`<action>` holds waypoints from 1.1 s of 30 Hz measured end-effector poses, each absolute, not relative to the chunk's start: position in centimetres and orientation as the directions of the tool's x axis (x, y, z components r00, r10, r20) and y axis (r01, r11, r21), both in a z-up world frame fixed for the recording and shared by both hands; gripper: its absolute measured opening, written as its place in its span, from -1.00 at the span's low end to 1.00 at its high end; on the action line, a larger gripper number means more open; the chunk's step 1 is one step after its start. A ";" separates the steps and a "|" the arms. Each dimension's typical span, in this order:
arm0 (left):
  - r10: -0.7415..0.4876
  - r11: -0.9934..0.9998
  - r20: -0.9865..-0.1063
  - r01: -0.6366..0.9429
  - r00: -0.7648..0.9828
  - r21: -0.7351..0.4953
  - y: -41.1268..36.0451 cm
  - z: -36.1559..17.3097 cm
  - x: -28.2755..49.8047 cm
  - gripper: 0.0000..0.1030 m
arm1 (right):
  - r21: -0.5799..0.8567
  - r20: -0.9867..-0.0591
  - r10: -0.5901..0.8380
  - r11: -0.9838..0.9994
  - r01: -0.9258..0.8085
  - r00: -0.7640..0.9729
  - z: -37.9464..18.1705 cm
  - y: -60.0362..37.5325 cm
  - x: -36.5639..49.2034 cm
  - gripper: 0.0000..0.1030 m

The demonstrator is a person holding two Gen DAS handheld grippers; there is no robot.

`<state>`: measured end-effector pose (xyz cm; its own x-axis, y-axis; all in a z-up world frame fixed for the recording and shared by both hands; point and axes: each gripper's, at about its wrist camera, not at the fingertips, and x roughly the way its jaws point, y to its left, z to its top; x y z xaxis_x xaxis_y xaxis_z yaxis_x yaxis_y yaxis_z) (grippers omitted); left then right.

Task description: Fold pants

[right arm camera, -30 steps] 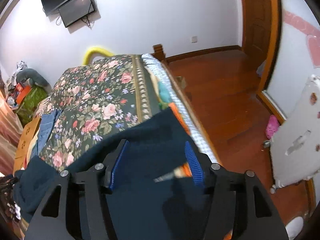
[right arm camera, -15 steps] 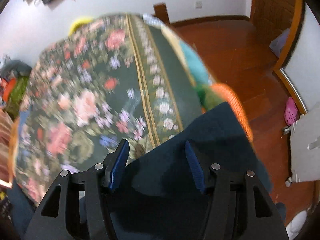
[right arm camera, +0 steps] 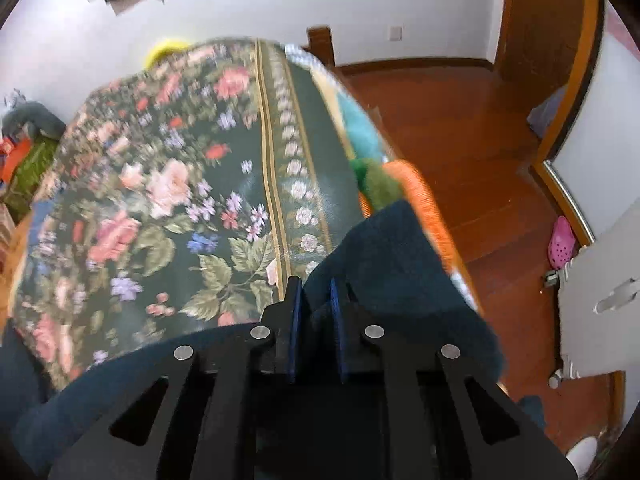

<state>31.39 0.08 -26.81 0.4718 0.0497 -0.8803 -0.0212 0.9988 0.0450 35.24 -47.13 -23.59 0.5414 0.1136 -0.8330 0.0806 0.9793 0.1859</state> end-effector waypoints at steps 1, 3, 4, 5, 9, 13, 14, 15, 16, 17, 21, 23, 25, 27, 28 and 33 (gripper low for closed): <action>0.052 0.999 -0.879 -0.021 0.473 0.048 0.0 -26.6 31.0 0.55 | 0.197 -0.822 0.120 0.977 0.080 0.556 -22.7 -47.4 34.5 -0.76; 0.044 0.999 -0.882 -0.019 0.469 0.040 -0.1 -26.4 30.3 0.55 | 0.210 -0.799 0.126 0.975 0.076 0.588 -20.5 -48.2 32.8 -0.76; 0.039 0.999 -0.884 -0.021 0.466 0.033 -0.1 -26.3 30.0 0.55 | 0.219 -0.784 0.131 0.973 0.072 0.606 -19.3 -48.8 31.7 -0.76; 0.032 0.999 -0.886 -0.023 0.463 0.024 -0.2 -26.2 29.6 0.55 | 0.227 -0.771 0.135 0.971 0.070 0.623 -18.2 -49.3 30.6 -0.76; 0.029 0.999 -0.885 -0.026 0.465 0.019 -0.6 -25.7 28.3 0.55 | 0.240 -0.728 0.137 0.969 0.062 0.672 -15.2 -49.8 28.7 -0.77; 0.037 0.999 -0.879 -0.025 0.476 0.029 -0.9 -25.0 27.3 0.55 | 0.239 -0.690 0.129 0.969 0.056 0.713 -13.3 -50.5 25.6 -0.77; 0.038 0.999 -0.879 -0.025 0.476 0.030 -0.9 -24.9 27.2 0.55 | 0.236 -0.685 0.123 0.970 0.060 0.718 -13.2 -50.6 24.8 -0.77; 0.037 0.999 -0.878 -0.024 0.477 0.028 -0.9 -24.9 27.0 0.55 | 0.229 -0.685 0.115 0.971 0.064 0.719 -13.3 -50.7 24.1 -0.77; 0.035 0.999 -0.879 -0.025 0.476 0.026 -0.9 -24.9 26.8 0.55 | 0.219 -0.689 0.104 0.973 0.070 0.718 -13.5 -51.1 22.9 -0.77; 0.036 0.999 -0.881 -0.027 0.473 0.026 -0.8 -25.1 26.8 0.56 | 0.210 -0.695 0.092 0.975 0.078 0.713 -14.0 -51.4 22.0 -0.77; 0.041 0.999 -0.898 -0.031 0.437 0.031 -0.9 -26.5 26.6 0.56 | 0.220 -0.742 0.077 0.966 0.133 0.666 -17.1 -52.7 19.6 -0.77; 0.041 0.999 -0.906 -0.033 0.421 0.030 -0.8 -27.2 26.6 0.56 | 0.234 -0.766 0.081 0.959 0.160 0.638 -19.3 -53.5 18.5 -0.77; 0.033 0.999 -0.910 -0.039 0.413 0.019 -0.5 -27.8 26.5 0.58 | 0.250 -0.789 0.089 0.950 0.186 0.607 -21.0 -53.8 17.8 -0.74; 0.026 0.999 -0.909 -0.049 0.417 0.006 -0.3 -27.9 26.4 0.61 | 0.258 -0.813 0.095 0.943 0.209 0.575 -22.2 -53.8 17.3 -0.71; 0.023 0.999 -0.909 -0.052 0.415 0.002 -0.2 -27.8 26.4 0.61 | 0.255 -0.827 0.095 0.942 0.219 0.555 -22.6 -53.7 17.4 -0.63; 0.045 0.998 -0.896 -0.062 0.442 0.020 0.5 -26.7 25.8 0.61 | 0.223 -0.845 0.064 0.944 0.242 0.531 -21.3 -53.9 17.1 -0.30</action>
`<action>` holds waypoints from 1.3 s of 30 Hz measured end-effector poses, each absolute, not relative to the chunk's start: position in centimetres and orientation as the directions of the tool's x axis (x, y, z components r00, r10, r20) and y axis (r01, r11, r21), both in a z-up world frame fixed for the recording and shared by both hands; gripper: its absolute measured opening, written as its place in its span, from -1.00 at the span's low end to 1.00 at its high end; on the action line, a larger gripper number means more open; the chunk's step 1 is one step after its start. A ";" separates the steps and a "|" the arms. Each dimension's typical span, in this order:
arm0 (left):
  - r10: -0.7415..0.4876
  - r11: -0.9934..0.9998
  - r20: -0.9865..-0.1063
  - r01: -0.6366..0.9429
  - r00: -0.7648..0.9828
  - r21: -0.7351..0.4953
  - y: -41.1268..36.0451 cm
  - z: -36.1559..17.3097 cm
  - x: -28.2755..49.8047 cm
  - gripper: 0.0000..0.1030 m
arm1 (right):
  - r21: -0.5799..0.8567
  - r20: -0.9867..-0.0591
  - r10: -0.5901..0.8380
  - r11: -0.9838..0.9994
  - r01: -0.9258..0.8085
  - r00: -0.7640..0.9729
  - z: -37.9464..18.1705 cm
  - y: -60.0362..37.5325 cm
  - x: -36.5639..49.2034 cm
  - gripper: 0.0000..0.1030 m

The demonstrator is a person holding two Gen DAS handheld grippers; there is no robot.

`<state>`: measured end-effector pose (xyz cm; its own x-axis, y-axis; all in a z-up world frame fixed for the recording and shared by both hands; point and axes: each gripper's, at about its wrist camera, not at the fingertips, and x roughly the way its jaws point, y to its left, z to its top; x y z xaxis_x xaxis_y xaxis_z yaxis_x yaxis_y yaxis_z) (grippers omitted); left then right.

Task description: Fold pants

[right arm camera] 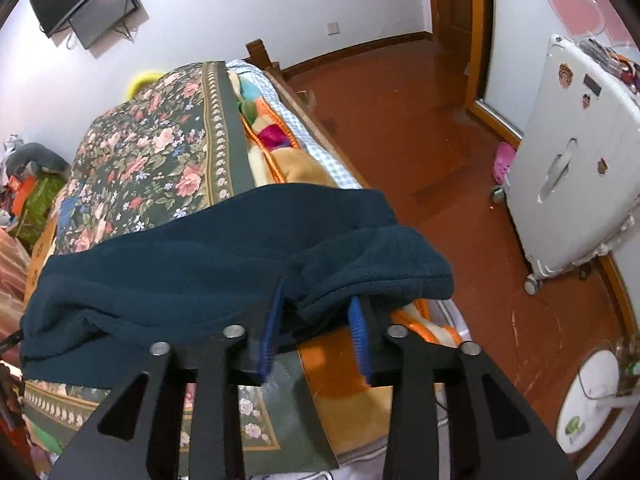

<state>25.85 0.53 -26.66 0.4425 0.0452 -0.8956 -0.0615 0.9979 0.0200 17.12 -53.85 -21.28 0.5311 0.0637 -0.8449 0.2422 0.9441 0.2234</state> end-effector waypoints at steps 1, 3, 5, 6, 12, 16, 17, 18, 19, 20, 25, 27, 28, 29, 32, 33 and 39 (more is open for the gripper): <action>0.045 0.998 -0.890 -0.066 0.454 0.017 0.9 -26.3 25.7 0.61 | 0.210 -0.840 0.045 0.946 0.246 0.541 -20.6 -53.8 17.0 -0.23; 0.043 0.997 -0.877 -0.083 0.478 0.003 2.0 -25.2 25.3 0.61 | 0.183 -0.821 0.013 0.953 0.241 0.571 -19.1 -53.5 17.1 -0.20; 0.045 0.994 -0.864 -0.106 0.501 -0.009 3.3 -24.2 24.9 0.61 | 0.166 -0.795 -0.005 0.960 0.227 0.606 -17.4 -52.9 17.4 -0.16; 0.050 0.993 -0.856 -0.121 0.515 -0.015 4.1 -23.6 24.7 0.61 | 0.159 -0.784 -0.014 0.962 0.223 0.620 -16.6 -52.4 17.7 -0.12; 0.101 0.982 -0.814 -0.188 0.572 -0.011 9.3 -20.9 23.6 0.61 | 0.147 -0.713 0.027 0.983 0.112 0.701 -12.8 -47.3 19.8 0.01; 0.146 0.971 -0.801 -0.239 0.581 0.004 13.0 -20.3 23.5 0.62 | 0.139 -0.695 0.105 0.990 -0.010 0.712 -11.9 -41.5 22.6 0.03; 0.160 0.967 -0.800 -0.256 0.578 0.009 14.3 -20.3 23.6 0.62 | 0.142 -0.693 0.132 0.989 -0.044 0.708 -11.8 -39.7 23.5 0.04; 0.166 0.964 -0.800 -0.266 0.576 0.009 15.2 -20.3 23.7 0.62 | 0.145 -0.692 0.160 0.986 -0.081 0.704 -11.8 -37.8 24.4 0.04; 0.169 0.961 -0.803 -0.276 0.571 0.005 16.2 -20.5 24.0 0.63 | 0.149 -0.691 0.188 0.982 -0.118 0.698 -12.0 -35.9 25.3 0.04; 0.172 0.957 -0.808 -0.290 0.563 0.002 17.5 -20.7 24.3 0.63 | 0.152 -0.692 0.217 0.976 -0.155 0.689 -12.1 -34.0 26.1 0.04; 0.225 0.928 -0.823 -0.373 0.521 0.017 22.2 -22.6 25.5 0.63 | 0.160 -0.705 0.332 0.936 -0.315 0.627 -13.4 -25.4 29.0 0.05; 0.210 0.922 -0.836 -0.387 0.506 -0.003 23.7 -23.7 25.8 0.63 | 0.169 -0.719 0.370 0.914 -0.368 0.588 -14.5 -22.0 30.1 0.05; 0.197 0.923 -0.844 -0.385 0.499 -0.013 24.3 -24.2 26.0 0.63 | 0.176 -0.726 0.387 0.904 -0.390 0.569 -15.0 -20.6 30.5 0.05; 0.184 0.923 -0.851 -0.384 0.491 -0.022 24.7 -24.9 26.2 0.63 | 0.183 -0.734 0.403 0.892 -0.412 0.546 -15.7 -19.0 31.0 0.05; 0.149 0.929 -0.870 -0.368 0.470 -0.039 25.2 -26.7 27.0 0.63 | 0.180 -0.763 0.427 0.862 -0.474 0.486 -17.5 -15.0 32.4 0.05; 0.137 0.932 -0.874 -0.360 0.466 -0.046 25.0 -27.1 27.1 0.63 | 0.179 -0.774 0.430 0.853 -0.491 0.465 -18.1 -13.8 32.8 0.05; 0.080 0.950 -0.901 -0.306 0.426 -0.061 23.6 -30.5 28.6 0.52 | 0.169 -0.847 0.421 0.791 -0.587 0.325 -22.4 -7.6 34.6 0.05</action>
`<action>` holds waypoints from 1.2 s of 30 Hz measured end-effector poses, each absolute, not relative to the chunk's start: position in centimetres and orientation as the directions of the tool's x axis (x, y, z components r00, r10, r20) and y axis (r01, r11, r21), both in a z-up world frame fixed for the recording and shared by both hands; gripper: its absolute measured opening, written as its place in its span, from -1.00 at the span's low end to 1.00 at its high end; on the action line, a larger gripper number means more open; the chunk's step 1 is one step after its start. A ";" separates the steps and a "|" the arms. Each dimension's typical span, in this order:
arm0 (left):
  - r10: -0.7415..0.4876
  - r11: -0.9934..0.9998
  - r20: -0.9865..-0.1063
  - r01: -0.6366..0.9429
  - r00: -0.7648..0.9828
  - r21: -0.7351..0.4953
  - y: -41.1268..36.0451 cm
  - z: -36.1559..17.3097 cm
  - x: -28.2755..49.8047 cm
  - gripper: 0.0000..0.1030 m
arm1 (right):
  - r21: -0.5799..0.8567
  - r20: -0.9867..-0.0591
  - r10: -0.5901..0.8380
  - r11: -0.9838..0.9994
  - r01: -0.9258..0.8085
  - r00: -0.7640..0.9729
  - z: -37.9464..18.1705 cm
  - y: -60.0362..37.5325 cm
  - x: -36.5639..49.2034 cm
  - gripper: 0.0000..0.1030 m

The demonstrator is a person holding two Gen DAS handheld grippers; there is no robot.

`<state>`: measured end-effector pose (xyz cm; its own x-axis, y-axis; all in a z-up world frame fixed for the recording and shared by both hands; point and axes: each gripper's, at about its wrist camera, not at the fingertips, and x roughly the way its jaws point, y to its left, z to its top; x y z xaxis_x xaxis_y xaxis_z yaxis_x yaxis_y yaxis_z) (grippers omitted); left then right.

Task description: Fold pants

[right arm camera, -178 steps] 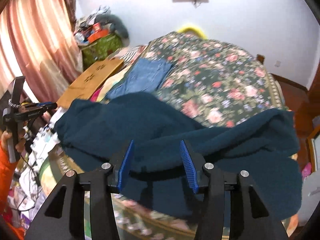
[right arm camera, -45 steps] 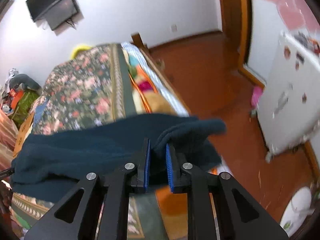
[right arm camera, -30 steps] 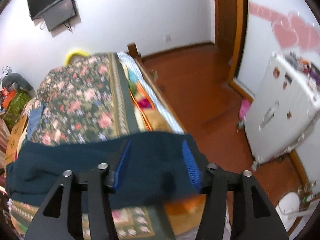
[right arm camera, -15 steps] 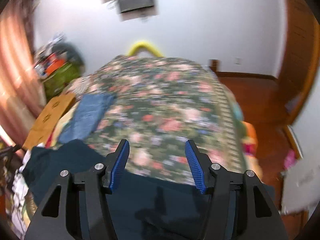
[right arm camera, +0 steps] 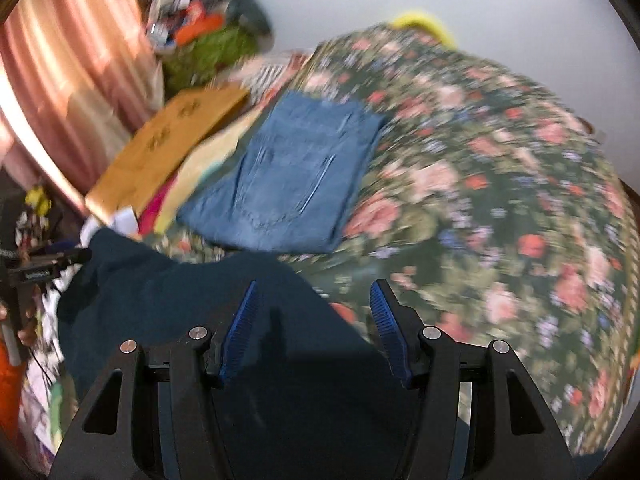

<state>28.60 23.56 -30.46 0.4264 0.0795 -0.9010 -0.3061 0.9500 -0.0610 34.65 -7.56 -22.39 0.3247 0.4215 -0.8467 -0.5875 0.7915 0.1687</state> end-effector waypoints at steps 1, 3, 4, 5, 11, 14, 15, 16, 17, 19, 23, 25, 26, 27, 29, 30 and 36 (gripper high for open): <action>0.069 0.952 -0.904 -0.298 0.422 -0.066 23.4 -30.9 28.8 0.42 | 0.159 -0.854 0.415 0.782 -0.602 0.313 -23.0 -6.8 34.7 0.05; 0.052 0.957 -0.908 -0.280 0.416 -0.074 23.1 -31.6 29.1 0.19 | 0.130 -0.867 0.395 0.769 -0.626 0.305 -24.0 -5.4 34.9 0.05; 0.051 0.958 -0.908 -0.277 0.416 -0.073 23.0 -31.7 29.3 0.13 | 0.120 -0.870 0.385 0.770 -0.627 0.307 -24.3 -5.0 35.1 0.05; 0.050 0.958 -0.905 -0.276 0.422 -0.075 22.9 -31.8 29.2 0.09 | 0.129 -0.866 0.396 0.768 -0.627 0.306 -24.7 -4.6 35.2 0.05; 0.098 0.971 -0.884 -0.240 0.458 -0.017 22.0 -31.5 28.7 -0.26 | 0.199 -0.864 0.449 0.723 -0.661 0.230 -25.8 -2.6 35.5 -0.16; 0.152 0.973 -0.868 -0.227 0.472 0.047 21.8 -31.2 28.4 -0.29 | 0.151 -0.870 0.425 0.712 -0.686 0.250 -26.0 -1.9 34.8 -0.47; 0.179 0.970 -0.862 -0.232 0.474 0.073 21.8 -31.2 28.2 -0.29 | 0.137 -0.869 0.422 0.708 -0.693 0.260 -25.9 -1.9 34.5 -0.52; 0.197 0.967 -0.858 -0.239 0.474 0.090 22.0 -31.1 28.2 -0.29 | 0.122 -0.867 0.417 0.708 -0.696 0.272 -25.8 -2.0 34.4 -0.59; 0.218 0.962 -0.855 -0.250 0.472 0.107 22.2 -31.0 28.2 -0.29 | 0.103 -0.862 0.415 0.706 -0.700 0.291 -25.5 -2.0 34.1 -0.65; 0.224 0.957 -0.855 -0.272 0.468 0.101 23.0 -30.9 28.4 -0.26 | 0.060 -0.850 0.404 0.713 -0.699 0.339 -25.1 -2.1 33.9 -0.73; 0.218 0.950 -0.865 -0.303 0.452 0.081 24.0 -31.2 29.6 -0.25 | -0.034 -0.835 0.353 0.732 -0.680 0.422 -24.5 -1.1 34.2 -0.80; 0.195 0.952 -0.881 -0.299 0.431 0.064 24.0 -31.5 30.0 -0.22 | -0.031 -0.856 0.329 0.738 -0.675 0.399 -24.8 -0.7 34.5 -0.74; 0.190 0.953 -0.886 -0.295 0.423 0.064 23.9 -31.4 29.9 -0.20 | -0.024 -0.860 0.326 0.743 -0.668 0.393 -24.5 -0.8 34.6 -0.63; 0.188 0.954 -0.886 -0.294 0.424 0.061 23.8 -31.1 29.7 -0.18 | -0.018 -0.865 0.323 0.747 -0.665 0.385 -24.2 -1.1 34.6 -0.55; 0.181 0.954 -0.889 -0.296 0.421 0.054 23.7 -30.2 28.9 -0.08 | -0.009 -0.866 0.321 0.758 -0.652 0.384 -23.3 -1.9 34.5 -0.06; 0.175 0.954 -0.889 -0.297 0.422 0.046 23.6 -29.7 28.6 0.05 | -0.004 -0.861 0.323 0.767 -0.641 0.392 -22.8 -2.6 34.3 0.11; 0.115 0.937 -0.864 -0.343 0.490 -0.070 23.7 -26.0 25.1 0.47 | 0.090 -0.819 0.396 0.804 -0.587 0.417 -18.8 -6.5 32.6 0.31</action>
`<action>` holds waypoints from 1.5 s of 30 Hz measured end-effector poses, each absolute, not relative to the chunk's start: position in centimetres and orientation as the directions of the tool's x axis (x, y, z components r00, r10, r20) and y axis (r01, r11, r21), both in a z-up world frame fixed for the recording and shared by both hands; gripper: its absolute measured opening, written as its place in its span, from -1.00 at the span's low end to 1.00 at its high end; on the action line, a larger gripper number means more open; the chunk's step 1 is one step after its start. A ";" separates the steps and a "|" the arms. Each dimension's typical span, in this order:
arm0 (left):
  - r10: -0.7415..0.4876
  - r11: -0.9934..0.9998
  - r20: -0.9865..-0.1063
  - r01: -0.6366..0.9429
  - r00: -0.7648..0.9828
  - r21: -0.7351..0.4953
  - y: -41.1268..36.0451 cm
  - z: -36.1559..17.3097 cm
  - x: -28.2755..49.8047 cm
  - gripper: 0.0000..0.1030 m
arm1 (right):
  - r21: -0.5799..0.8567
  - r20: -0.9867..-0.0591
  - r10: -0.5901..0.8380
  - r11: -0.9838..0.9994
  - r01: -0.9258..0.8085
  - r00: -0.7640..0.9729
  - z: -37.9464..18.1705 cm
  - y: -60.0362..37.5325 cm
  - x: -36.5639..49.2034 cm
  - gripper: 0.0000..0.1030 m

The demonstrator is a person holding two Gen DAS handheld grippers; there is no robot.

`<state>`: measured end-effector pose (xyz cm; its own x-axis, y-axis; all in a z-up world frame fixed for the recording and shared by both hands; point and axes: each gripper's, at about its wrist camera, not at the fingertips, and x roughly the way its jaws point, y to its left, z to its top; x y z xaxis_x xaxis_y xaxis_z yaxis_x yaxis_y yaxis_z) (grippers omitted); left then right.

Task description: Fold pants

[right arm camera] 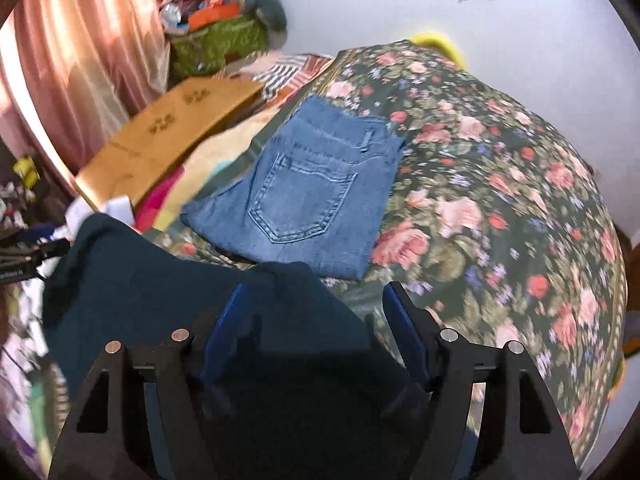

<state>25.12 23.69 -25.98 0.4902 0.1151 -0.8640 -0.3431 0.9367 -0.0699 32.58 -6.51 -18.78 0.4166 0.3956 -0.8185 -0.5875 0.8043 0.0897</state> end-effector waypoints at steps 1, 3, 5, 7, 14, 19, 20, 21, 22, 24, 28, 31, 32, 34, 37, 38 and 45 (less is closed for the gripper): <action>0.107 0.934 -0.862 -0.347 0.496 -0.084 23.5 -25.5 24.6 0.50 | 0.099 -0.809 0.405 0.808 -0.581 0.425 -18.1 -7.4 32.0 0.31; 0.102 0.932 -0.862 -0.350 0.496 -0.092 23.2 -25.0 23.7 0.52 | 0.096 -0.802 0.409 0.807 -0.583 0.435 -17.2 -8.5 30.9 0.32; 0.092 0.933 -0.865 -0.346 0.493 -0.097 22.8 -24.9 22.9 0.52 | 0.082 -0.794 0.410 0.804 -0.589 0.449 -16.5 -9.7 29.6 0.32; 0.098 0.931 -0.873 -0.355 0.477 -0.090 22.3 -25.2 21.8 0.53 | 0.054 -0.785 0.403 0.801 -0.596 0.471 -16.0 -11.1 28.1 0.32; 0.013 0.885 -0.923 -0.434 0.383 -0.168 21.8 -29.2 19.4 0.53 | -0.012 -0.782 0.380 0.784 -0.621 0.494 -17.1 -14.8 23.1 0.33; -0.078 0.852 -0.935 -0.465 0.345 -0.243 20.4 -32.4 18.8 0.36 | 0.056 -0.816 0.375 0.809 -0.585 0.440 -20.0 -17.0 21.2 0.33; -0.055 0.856 -0.936 -0.466 0.349 -0.224 20.0 -32.4 18.9 0.27 | 0.075 -0.827 0.368 0.821 -0.566 0.425 -21.0 -17.5 21.1 0.33; -0.035 0.863 -0.934 -0.460 0.357 -0.208 19.5 -32.2 19.0 0.05 | 0.091 -0.835 0.365 0.830 -0.551 0.412 -21.6 -17.9 20.9 0.33; -0.018 0.869 -0.932 -0.456 0.362 -0.194 19.0 -31.9 19.2 -0.19 | 0.107 -0.843 0.361 0.839 -0.534 0.399 -22.2 -18.3 20.7 0.33; 0.028 0.865 -0.925 -0.472 0.378 -0.167 18.6 -31.4 19.2 -0.39 | 0.140 -0.861 0.355 0.854 -0.500 0.365 -23.7 -19.0 20.5 0.33; 0.082 0.852 -0.897 -0.497 0.433 -0.163 18.9 -30.2 18.0 -0.56 | 0.224 -0.846 0.400 0.866 -0.447 0.352 -24.5 -20.7 20.0 0.33; 0.122 0.849 -0.890 -0.510 0.440 -0.136 19.7 -29.5 17.0 -0.59 | 0.249 -0.838 0.407 0.878 -0.410 0.364 -24.3 -21.6 19.8 0.33; 0.130 0.846 -0.891 -0.517 0.436 -0.130 20.0 -29.5 16.6 -0.60 | 0.243 -0.838 0.400 0.882 -0.403 0.370 -24.2 -21.8 19.7 0.33; 0.160 0.837 -0.891 -0.537 0.425 -0.105 20.5 -29.3 15.7 -0.69 | 0.246 -0.834 0.401 0.885 -0.396 0.378 -23.9 -22.2 19.5 0.33; 0.172 0.842 -0.901 -0.535 0.398 -0.075 21.1 -30.1 15.3 -0.75 | 0.241 -0.826 0.391 0.896 -0.373 0.406 -23.3 -22.9 18.9 0.33; 0.133 0.845 -0.916 -0.527 0.378 -0.094 21.2 -30.9 15.2 -0.75 | 0.242 -0.823 0.391 0.898 -0.367 0.412 -23.2 -23.2 18.9 0.33; 0.166 0.900 -0.894 -0.435 0.415 -0.035 18.6 -28.6 15.5 -0.71 | 0.247 -0.811 0.356 0.928 -0.281 0.465 -22.6 -26.4 17.6 0.33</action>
